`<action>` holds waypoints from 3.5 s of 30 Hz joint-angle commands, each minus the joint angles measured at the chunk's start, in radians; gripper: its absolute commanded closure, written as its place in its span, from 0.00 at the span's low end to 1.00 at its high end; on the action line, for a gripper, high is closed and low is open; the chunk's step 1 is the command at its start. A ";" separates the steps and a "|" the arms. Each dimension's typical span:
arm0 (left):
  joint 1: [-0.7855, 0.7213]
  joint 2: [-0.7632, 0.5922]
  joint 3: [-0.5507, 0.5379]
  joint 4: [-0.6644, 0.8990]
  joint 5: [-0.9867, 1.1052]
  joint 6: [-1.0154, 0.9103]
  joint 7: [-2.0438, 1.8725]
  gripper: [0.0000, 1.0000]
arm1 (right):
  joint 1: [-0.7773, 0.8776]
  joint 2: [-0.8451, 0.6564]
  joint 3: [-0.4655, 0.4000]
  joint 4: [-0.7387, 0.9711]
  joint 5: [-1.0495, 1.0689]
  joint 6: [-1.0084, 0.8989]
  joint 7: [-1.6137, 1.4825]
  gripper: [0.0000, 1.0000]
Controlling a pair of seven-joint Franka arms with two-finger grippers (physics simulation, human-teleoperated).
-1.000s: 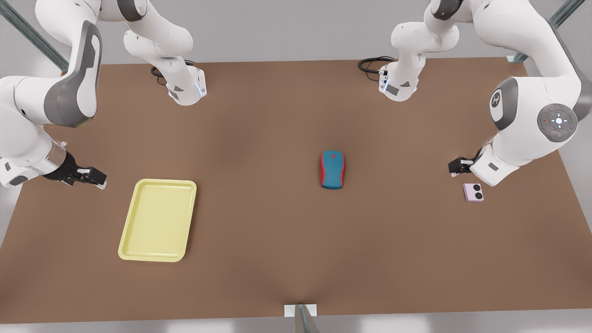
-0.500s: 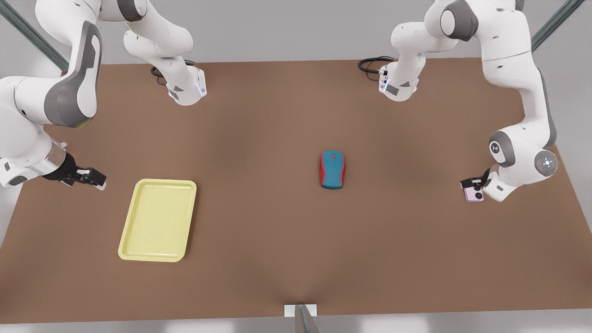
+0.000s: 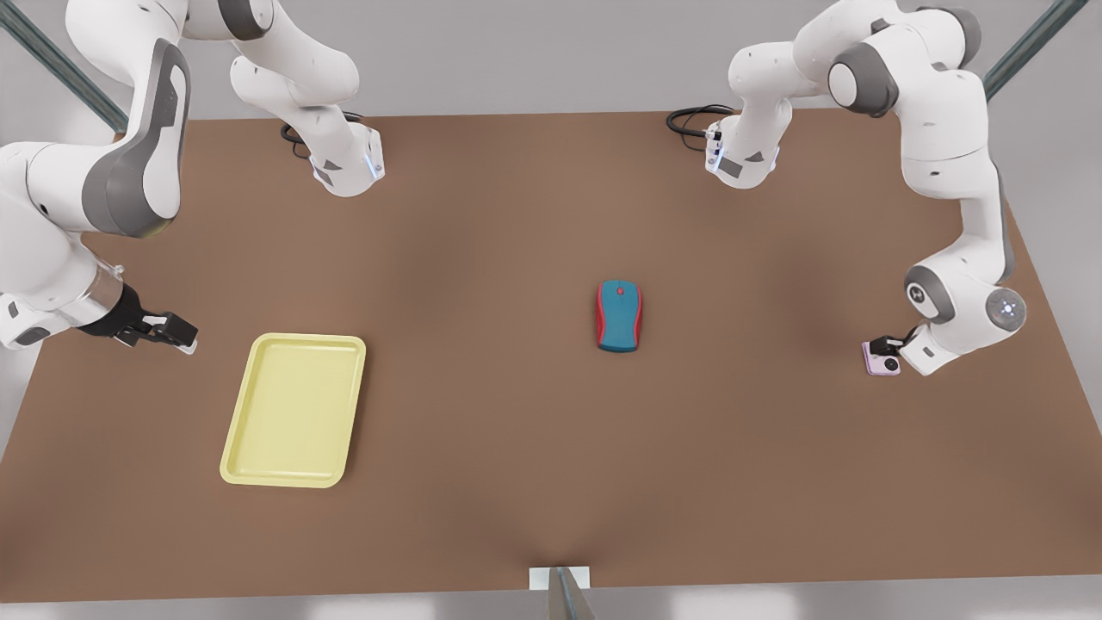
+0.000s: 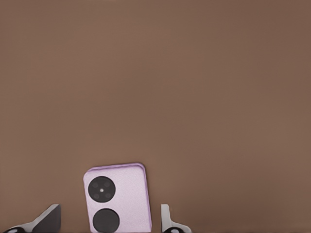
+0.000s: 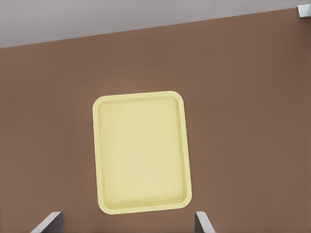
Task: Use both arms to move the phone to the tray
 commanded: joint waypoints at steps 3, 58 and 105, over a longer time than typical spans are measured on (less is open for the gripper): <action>0.011 0.032 0.003 0.002 -0.131 0.032 0.294 0.00 | 0.000 -0.002 0.000 0.001 0.001 0.000 0.004 0.00; -0.392 0.075 0.000 0.227 -0.200 -0.211 -0.387 0.20 | 0.000 -0.001 0.000 0.001 0.001 0.001 0.005 0.00; -0.156 -0.333 -0.342 0.620 0.213 -0.876 -0.577 0.00 | 0.238 0.179 0.196 -0.046 0.027 0.130 0.294 0.00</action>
